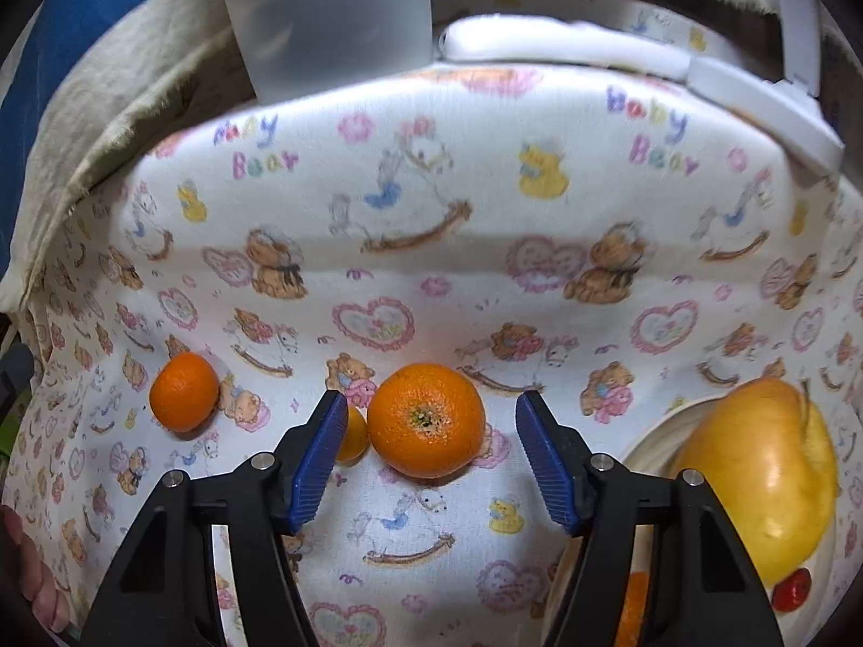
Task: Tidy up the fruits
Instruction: 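Move the right tool onto a tangerine on the cloth and close it, then grasp another tangerine with the left tool and lift it while the right tool holds its tangerine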
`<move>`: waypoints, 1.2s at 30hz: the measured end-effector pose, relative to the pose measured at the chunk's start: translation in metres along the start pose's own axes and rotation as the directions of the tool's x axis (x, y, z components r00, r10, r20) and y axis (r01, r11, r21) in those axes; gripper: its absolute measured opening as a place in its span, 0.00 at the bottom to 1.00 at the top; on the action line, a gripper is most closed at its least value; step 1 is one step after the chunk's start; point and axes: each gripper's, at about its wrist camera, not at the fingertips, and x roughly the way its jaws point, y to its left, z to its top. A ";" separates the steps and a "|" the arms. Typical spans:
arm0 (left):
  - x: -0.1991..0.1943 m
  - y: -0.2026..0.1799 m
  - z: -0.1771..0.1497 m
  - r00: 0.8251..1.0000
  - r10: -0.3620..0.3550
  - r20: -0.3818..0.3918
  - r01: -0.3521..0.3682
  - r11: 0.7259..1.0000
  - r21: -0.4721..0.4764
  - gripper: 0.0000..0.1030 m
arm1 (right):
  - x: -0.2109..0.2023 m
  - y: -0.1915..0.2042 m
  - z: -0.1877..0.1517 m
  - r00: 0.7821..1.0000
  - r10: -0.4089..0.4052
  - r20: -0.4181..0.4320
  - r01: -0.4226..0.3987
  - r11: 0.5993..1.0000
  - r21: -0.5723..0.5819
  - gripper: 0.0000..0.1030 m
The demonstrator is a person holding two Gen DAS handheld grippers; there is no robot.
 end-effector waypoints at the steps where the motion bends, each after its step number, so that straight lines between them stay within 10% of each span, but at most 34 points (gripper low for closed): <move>1: 0.001 -0.001 -0.001 1.000 0.002 -0.002 -0.002 1.000 0.007 0.99 | 0.003 0.000 0.000 1.000 0.002 -0.012 -0.002 1.000 -0.003 0.63; 20: 0.001 -0.013 -0.004 1.000 -0.015 -0.006 0.015 0.997 0.074 0.99 | 0.004 0.010 -0.011 1.000 -0.014 0.023 0.013 1.000 0.005 0.50; 36: -0.004 -0.027 -0.004 0.996 -0.074 -0.053 0.080 0.990 0.118 0.99 | -0.038 0.024 -0.007 0.975 -0.033 0.221 0.042 0.998 -0.041 0.50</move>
